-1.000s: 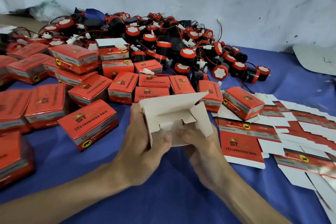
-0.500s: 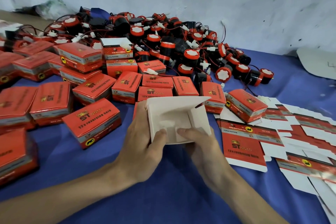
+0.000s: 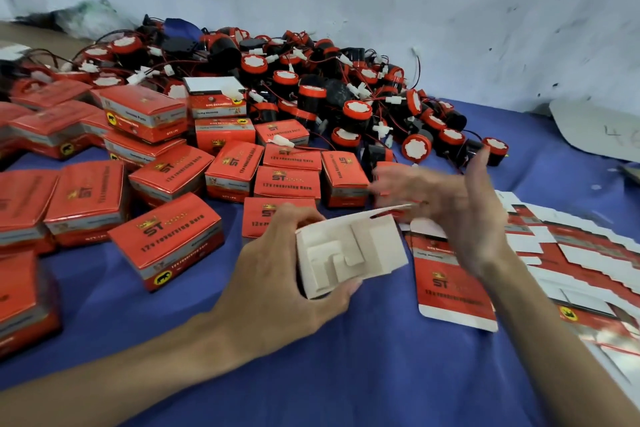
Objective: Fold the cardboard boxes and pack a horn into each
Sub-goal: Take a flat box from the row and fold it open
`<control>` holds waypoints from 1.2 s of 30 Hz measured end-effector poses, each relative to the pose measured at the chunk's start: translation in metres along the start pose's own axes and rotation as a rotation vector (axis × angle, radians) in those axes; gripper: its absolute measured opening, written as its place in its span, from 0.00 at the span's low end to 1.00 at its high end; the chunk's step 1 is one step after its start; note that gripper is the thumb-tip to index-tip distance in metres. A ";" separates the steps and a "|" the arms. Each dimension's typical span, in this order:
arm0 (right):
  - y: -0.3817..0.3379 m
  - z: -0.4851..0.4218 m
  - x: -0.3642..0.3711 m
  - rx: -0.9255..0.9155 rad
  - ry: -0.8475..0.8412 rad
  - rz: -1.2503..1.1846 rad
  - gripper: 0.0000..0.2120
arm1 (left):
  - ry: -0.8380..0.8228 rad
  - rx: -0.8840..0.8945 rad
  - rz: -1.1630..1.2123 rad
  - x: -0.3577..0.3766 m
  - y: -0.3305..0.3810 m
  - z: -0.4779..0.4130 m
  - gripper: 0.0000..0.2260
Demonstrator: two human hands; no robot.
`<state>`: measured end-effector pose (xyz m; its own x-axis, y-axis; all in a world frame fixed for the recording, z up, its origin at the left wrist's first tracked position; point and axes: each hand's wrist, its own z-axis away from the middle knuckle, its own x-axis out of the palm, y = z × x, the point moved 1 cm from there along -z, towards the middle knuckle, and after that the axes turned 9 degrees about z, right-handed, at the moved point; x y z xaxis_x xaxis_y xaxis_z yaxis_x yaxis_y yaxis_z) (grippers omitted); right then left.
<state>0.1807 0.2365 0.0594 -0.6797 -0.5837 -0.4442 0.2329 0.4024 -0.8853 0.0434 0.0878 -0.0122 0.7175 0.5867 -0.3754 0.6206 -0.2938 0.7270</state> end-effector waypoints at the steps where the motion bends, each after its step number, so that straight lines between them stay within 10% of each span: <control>1: 0.006 -0.011 -0.006 -0.123 0.146 0.177 0.27 | 0.006 -0.004 -0.047 -0.001 -0.001 -0.002 0.27; 3: 0.016 -0.036 -0.012 -0.227 0.292 0.722 0.22 | 0.013 0.016 -0.159 -0.005 -0.006 -0.007 0.28; 6: 0.044 -0.062 0.001 -0.133 -0.076 1.350 0.35 | 0.023 0.056 -0.296 -0.013 -0.014 -0.017 0.28; 11: 0.061 -0.072 -0.021 0.240 -0.095 1.514 0.40 | 0.020 0.068 -0.346 -0.016 -0.023 -0.028 0.27; 18: 0.052 -0.122 -0.004 0.401 0.196 1.170 0.34 | 0.067 -0.111 -0.096 -0.021 -0.038 -0.034 0.29; 22: 0.058 -0.112 -0.006 0.113 0.251 1.096 0.29 | 0.020 -0.232 0.164 -0.029 -0.045 -0.039 0.33; 26: 0.036 -0.080 -0.014 -0.316 0.375 0.567 0.25 | -0.040 -0.153 0.379 -0.029 -0.040 -0.034 0.25; 32: 0.000 -0.020 -0.005 -0.120 0.210 -0.842 0.20 | -0.175 -0.024 0.123 -0.021 -0.036 -0.029 0.20; 36: -0.014 0.004 0.000 -0.195 0.148 -0.668 0.11 | -0.199 -0.046 -0.019 -0.020 -0.038 -0.026 0.10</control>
<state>0.1804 0.2282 0.0714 -0.7241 -0.6535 0.2207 -0.3862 0.1189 -0.9147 -0.0028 0.1070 -0.0168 0.7571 0.4296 -0.4923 0.6227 -0.2463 0.7427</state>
